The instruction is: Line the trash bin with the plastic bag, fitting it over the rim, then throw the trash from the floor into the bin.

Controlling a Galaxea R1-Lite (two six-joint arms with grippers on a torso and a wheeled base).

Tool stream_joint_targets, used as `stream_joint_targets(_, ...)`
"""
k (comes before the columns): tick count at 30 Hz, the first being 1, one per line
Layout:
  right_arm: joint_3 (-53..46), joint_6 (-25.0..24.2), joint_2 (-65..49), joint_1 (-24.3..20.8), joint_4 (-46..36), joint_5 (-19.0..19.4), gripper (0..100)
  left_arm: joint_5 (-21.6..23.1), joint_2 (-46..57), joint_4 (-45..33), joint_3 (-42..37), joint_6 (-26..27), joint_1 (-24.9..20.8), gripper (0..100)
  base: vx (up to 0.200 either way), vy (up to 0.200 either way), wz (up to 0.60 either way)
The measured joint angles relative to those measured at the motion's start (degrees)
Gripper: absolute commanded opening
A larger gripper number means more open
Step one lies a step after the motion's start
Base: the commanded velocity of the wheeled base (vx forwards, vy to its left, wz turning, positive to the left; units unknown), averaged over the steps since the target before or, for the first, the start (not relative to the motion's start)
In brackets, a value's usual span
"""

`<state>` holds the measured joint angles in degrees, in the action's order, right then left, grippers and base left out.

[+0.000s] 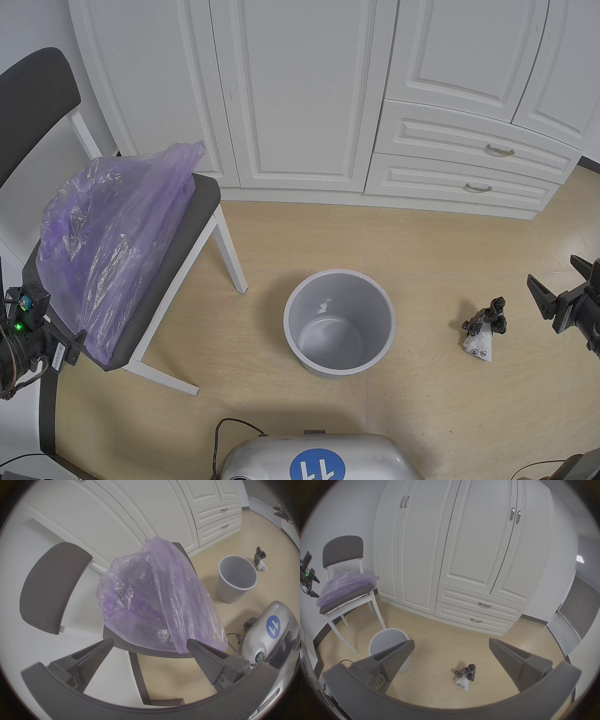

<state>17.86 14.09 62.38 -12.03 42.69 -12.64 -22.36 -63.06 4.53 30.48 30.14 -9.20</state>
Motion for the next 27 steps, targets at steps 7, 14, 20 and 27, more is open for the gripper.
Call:
stream_joint_targets(7,0.0,0.0,2.0,0.2,0.0,0.0,100,-0.4,-2.4,0.8,-0.9,0.0,0.6,100,0.000,0.000,0.00)
stream_joint_targets(14,0.4,0.0,2.8,0.9,0.0,0.0,100,-1.9,-2.8,1.1,2.3,1.7,-1.8,100,0.000,0.000,0.00)
stream_joint_targets(20,0.6,0.0,3.0,2.2,0.0,0.1,100,-5.3,-2.5,0.8,7.6,4.5,-7.4,100,0.000,0.000,0.00)
stream_joint_targets(27,0.5,0.7,3.1,3.0,0.0,0.2,100,-5.6,-5.2,0.4,8.8,4.7,-13.5,100,0.000,0.000,0.00)
